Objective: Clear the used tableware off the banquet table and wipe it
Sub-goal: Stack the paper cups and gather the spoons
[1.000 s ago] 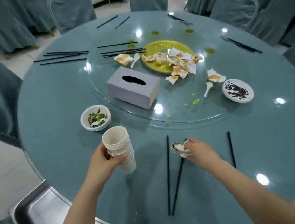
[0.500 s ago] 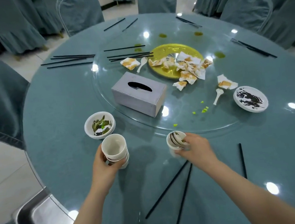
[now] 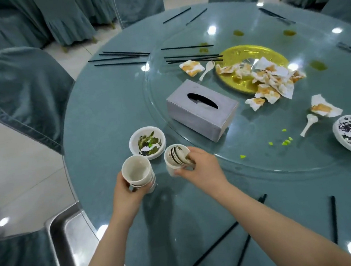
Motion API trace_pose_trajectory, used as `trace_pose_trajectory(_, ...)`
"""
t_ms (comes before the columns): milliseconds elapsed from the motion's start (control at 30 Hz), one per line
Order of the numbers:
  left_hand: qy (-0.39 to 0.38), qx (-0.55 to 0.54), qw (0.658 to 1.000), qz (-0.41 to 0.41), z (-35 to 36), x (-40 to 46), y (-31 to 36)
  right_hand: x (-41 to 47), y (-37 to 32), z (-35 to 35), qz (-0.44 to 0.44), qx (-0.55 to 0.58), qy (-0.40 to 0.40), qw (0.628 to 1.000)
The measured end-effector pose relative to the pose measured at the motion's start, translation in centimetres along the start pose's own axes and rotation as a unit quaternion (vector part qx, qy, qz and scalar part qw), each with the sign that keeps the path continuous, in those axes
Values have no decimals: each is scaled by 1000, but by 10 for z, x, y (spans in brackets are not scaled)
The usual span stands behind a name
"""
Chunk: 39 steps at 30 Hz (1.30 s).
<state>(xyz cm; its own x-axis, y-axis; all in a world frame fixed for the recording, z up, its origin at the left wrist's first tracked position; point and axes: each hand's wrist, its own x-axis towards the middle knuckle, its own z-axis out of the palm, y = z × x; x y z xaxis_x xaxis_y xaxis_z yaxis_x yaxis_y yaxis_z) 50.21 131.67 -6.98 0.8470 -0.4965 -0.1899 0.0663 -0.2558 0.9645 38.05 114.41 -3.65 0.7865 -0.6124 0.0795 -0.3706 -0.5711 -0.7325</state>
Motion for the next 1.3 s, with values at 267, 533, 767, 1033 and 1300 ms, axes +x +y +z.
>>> trace_pose_trajectory(267,-73,19,995,-71,-17,-8,-16,12,-59,-19,-72,91,72,991)
trace_pose_trajectory(533,4,-30,994,-108,-55,-38,-18,11,-87,4,-99,75,-15,992)
trace_pose_trajectory(767,39,-39,992,-110,-80,-52,-15,12,-67,34,-83,-24,-109,990)
trace_pose_trajectory(1033,42,-31,992,-117,-82,-56,-16,-5,-23,26,53,15,-15,998)
trace_pose_trajectory(1300,33,20,990,-138,-84,-69,-24,-26,29,65,108,-211,-134,962)
